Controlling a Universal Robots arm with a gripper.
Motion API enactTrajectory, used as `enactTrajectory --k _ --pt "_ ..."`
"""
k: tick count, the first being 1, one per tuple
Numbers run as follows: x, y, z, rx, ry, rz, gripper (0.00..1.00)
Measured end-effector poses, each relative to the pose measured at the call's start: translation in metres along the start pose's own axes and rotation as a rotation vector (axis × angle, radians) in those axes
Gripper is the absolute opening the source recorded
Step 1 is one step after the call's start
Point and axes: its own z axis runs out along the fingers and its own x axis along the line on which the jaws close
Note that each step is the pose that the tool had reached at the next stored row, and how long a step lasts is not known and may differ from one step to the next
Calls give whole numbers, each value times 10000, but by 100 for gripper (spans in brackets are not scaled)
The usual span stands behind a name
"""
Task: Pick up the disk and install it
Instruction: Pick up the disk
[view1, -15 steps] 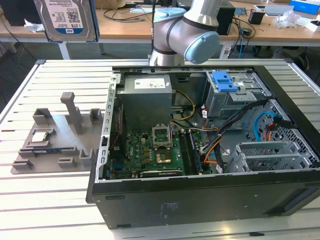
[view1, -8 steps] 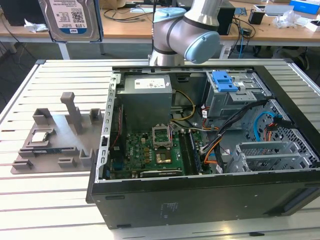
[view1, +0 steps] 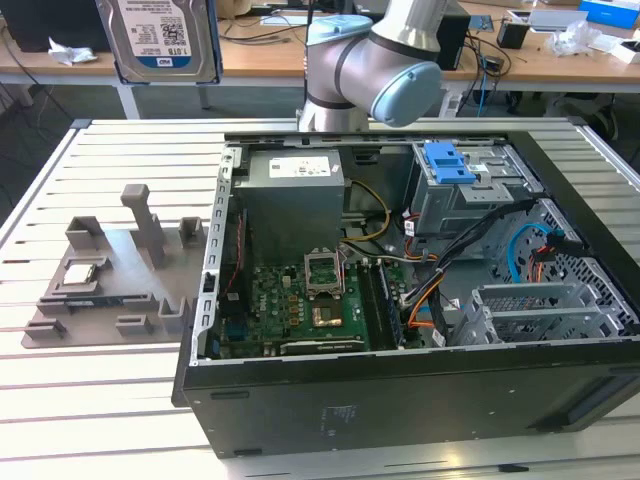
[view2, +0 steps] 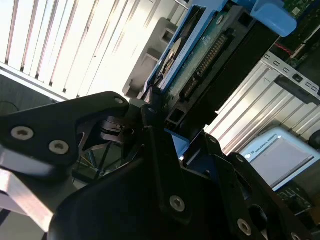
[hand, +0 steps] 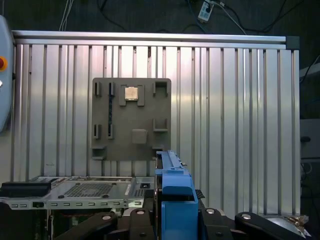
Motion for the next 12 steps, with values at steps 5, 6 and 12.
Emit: enactTrajectory --k 5,6,12 --pt "1 -125 -6 -8 0 1 37" --pt "1 -144 -6 -10 -1 1 37" --pt "0 -300 -13 -21 -1 1 37"
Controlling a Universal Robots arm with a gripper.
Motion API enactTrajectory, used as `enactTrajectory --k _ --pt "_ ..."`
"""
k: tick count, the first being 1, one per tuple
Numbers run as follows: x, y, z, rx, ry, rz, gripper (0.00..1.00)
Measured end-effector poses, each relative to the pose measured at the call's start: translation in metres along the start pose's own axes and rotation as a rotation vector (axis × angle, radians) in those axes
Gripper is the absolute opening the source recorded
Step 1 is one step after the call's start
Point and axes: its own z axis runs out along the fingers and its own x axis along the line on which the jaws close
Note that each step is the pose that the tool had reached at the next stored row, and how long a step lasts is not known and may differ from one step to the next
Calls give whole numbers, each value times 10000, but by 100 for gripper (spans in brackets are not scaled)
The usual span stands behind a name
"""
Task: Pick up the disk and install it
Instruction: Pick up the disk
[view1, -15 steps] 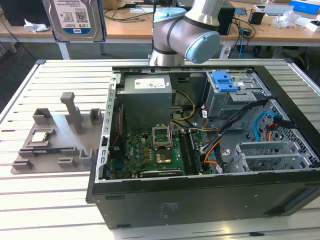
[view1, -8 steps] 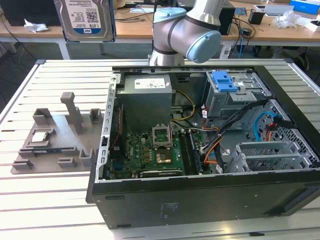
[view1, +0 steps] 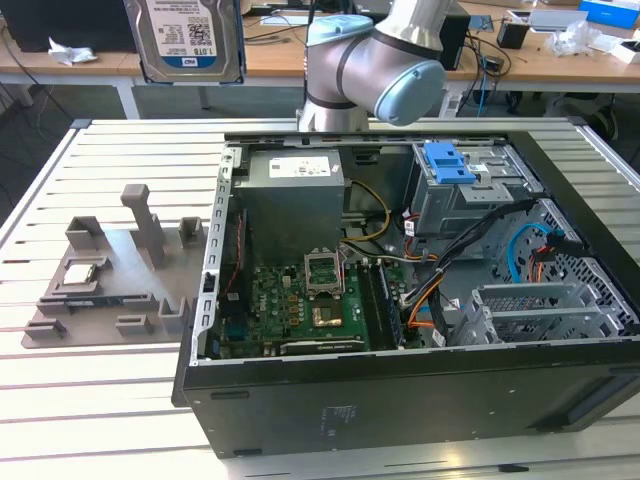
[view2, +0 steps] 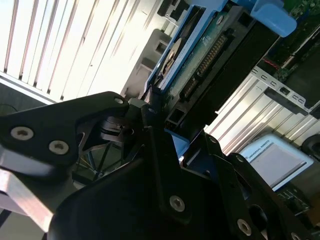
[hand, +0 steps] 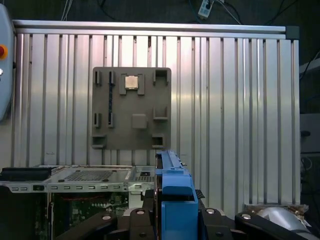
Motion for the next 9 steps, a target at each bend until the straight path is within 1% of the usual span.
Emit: enactTrajectory --k 4,7,9 --pt "-6 -143 -7 -16 0 0 37" --pt "-8 -317 -13 -40 -1 0 37" --pt "-8 -373 -16 -48 0 1 37"
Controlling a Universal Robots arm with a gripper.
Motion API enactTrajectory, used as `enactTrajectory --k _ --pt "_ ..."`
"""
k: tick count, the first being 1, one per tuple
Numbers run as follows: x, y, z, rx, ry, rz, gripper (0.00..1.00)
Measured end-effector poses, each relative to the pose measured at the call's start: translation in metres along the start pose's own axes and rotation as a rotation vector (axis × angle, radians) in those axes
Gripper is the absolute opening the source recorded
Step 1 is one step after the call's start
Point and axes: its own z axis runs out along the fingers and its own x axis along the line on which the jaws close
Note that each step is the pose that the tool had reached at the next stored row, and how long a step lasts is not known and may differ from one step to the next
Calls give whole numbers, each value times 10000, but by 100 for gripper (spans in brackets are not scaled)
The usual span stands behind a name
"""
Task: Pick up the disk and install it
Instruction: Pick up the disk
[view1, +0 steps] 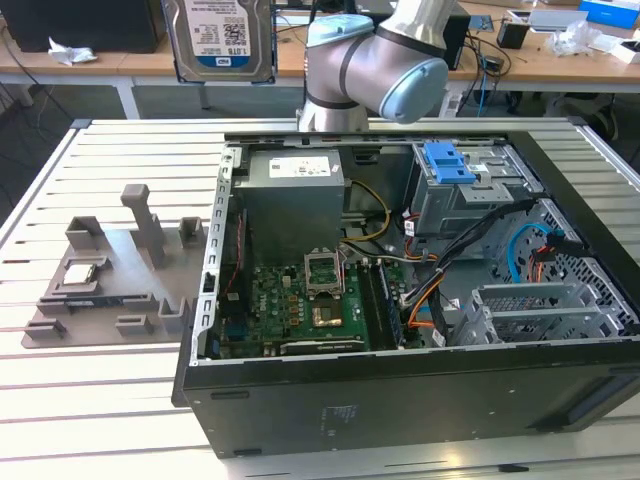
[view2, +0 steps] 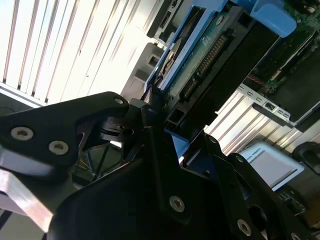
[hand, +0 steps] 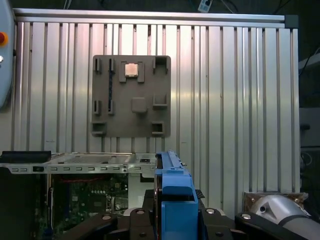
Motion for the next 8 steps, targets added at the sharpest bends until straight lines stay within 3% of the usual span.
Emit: enactTrajectory --k 1,8 --pt "0 -59 -3 -8 0 -1 37" --pt "2 -240 -11 -23 0 0 37"
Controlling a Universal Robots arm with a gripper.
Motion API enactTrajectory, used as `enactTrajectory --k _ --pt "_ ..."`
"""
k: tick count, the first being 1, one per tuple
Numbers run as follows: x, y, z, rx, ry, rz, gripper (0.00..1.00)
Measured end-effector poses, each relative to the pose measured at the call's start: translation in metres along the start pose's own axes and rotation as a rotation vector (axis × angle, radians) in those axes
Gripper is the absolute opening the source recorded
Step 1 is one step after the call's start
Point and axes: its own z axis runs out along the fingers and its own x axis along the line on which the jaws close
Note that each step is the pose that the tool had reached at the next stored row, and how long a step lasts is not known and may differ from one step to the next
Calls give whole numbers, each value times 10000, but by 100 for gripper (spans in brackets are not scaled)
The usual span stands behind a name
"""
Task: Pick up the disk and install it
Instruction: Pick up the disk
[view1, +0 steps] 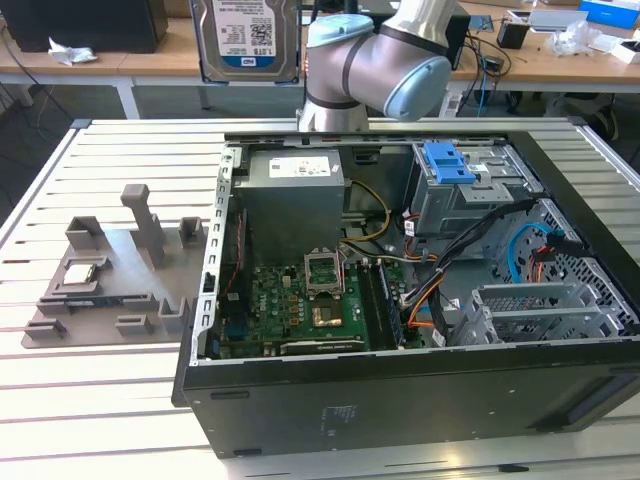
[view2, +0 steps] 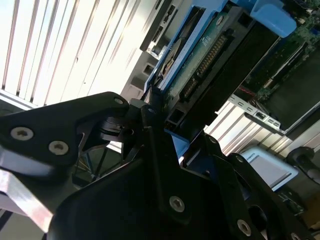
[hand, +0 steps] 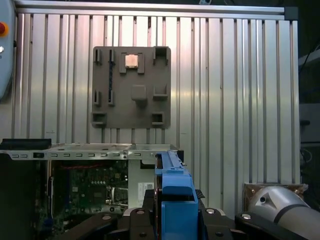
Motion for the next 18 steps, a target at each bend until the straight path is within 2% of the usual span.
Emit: enactTrajectory --k 5,9,12,18 --pt "1 -116 -6 -9 0 -1 37" --pt "1 -243 -11 -21 0 0 37" --pt "2 -297 -13 -24 0 1 37" --pt "6 -347 -13 -26 1 0 37"
